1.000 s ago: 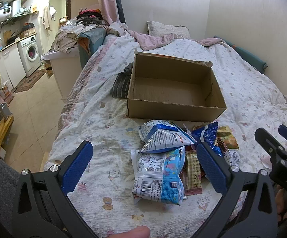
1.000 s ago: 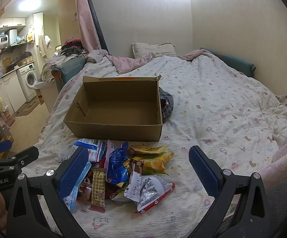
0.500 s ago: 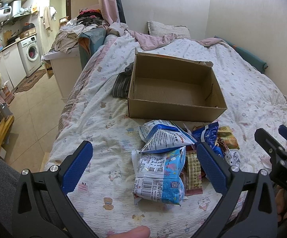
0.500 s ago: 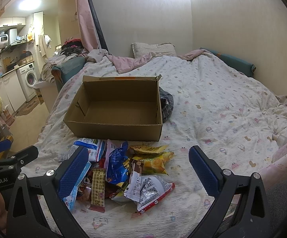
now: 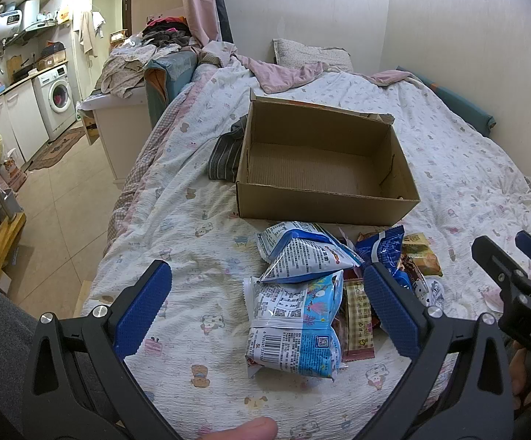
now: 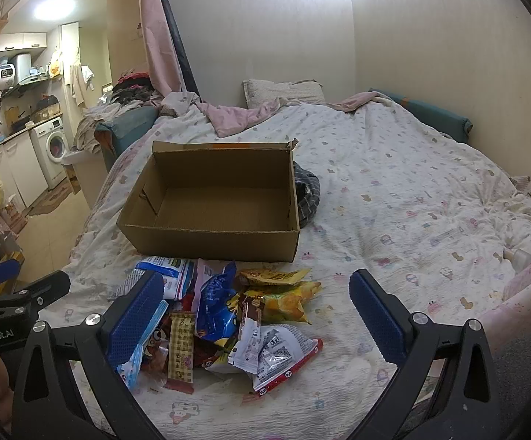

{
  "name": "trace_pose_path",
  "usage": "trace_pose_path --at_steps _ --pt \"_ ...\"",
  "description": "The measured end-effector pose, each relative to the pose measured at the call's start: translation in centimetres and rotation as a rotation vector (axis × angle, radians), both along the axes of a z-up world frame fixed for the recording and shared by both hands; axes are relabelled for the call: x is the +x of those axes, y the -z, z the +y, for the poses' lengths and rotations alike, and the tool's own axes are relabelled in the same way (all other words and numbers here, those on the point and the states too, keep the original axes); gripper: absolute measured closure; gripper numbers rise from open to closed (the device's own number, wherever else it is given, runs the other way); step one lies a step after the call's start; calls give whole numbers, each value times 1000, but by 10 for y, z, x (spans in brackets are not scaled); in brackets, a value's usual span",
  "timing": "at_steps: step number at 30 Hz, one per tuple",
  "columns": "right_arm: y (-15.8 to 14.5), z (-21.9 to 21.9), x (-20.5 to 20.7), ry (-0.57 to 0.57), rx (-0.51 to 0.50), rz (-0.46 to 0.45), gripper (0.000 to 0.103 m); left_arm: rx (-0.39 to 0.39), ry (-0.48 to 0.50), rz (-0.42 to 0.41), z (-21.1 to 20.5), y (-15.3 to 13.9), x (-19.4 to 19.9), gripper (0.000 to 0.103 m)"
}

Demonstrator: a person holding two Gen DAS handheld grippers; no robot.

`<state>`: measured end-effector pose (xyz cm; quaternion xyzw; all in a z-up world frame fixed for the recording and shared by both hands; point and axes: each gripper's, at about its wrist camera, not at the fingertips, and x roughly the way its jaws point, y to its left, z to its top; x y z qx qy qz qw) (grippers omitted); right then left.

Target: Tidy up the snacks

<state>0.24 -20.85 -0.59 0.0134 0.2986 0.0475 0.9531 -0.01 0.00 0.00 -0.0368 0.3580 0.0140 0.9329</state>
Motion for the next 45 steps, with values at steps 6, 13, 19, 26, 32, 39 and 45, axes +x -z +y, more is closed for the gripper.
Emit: trace_pose_path --at_steps 6,13,19,26,32,39,45 --pt "0 0 0 0 0 0 0 0 0 0 0 0 0 0" --pt "-1 0 -1 0 0 0 0 -1 0 1 0 0 0 0" --pt "-1 0 -1 0 0 0 0 -1 3 5 0 0 -1 0" --pt "-1 0 -1 0 0 -1 0 -2 2 5 0 -1 -1 0" --pt "-1 0 -1 0 1 -1 0 -1 3 6 0 -1 -1 0" --pt "0 1 -2 1 3 -1 0 -4 2 11 0 -1 -1 0" --pt "-27 -18 18 -33 84 41 0 -33 -3 84 13 -12 17 0"
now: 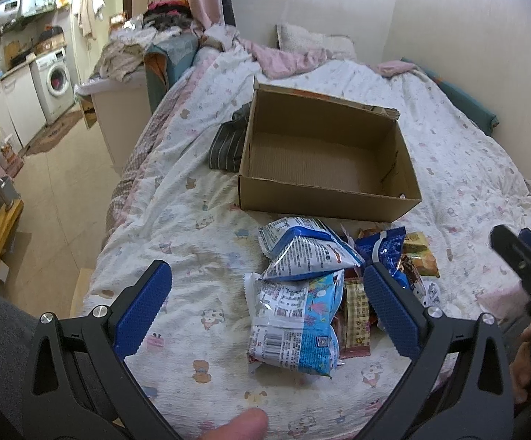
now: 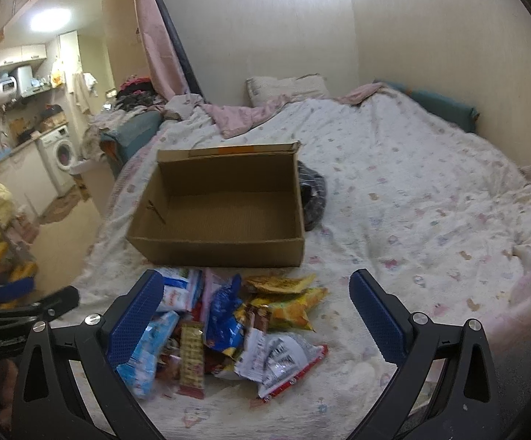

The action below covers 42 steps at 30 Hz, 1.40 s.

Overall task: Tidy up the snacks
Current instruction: 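Grasp the white-blue chip bag with left tool while right tool grasps the chocolate bar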

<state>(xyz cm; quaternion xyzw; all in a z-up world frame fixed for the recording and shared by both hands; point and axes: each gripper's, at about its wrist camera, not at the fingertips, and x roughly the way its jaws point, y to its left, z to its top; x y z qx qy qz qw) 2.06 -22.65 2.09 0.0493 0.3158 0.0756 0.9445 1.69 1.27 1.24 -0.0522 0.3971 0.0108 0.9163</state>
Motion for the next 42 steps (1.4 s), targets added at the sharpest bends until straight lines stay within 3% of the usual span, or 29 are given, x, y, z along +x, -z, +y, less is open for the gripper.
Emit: trace_pose_path --at_steps 6,12,14,18,25,28,29,31,33,36,42 --pt "-17 -18 26 -44 71 74 0 -27 -43 146 21 -2 35 0" --pt "0 -37 47 -15 71 160 0 -125 20 495 23 56 67 0" --pt "11 -46 54 -7 106 215 0 -176 12 579 19 75 68 0" --pt "36 -60 68 -8 205 356 0 -219 19 668 7 99 70 0" --pt "75 -71 92 -78 354 633 0 -227 53 721 -12 122 72 2" --pt "81 -63 98 -132 402 678 7 -241 79 745 -20 134 72 13" --pt "83 -58 100 -157 410 698 14 -253 85 759 -24 139 71 15" --pt "88 -51 100 -186 404 716 26 -257 88 768 -23 144 73 24" --pt "96 -42 99 -202 376 740 43 -253 94 757 -24 144 71 33" --pt "110 -32 100 -206 349 780 56 -243 100 750 -25 142 71 43" --pt "121 -15 104 -211 241 799 60 -207 93 733 -12 126 63 48"
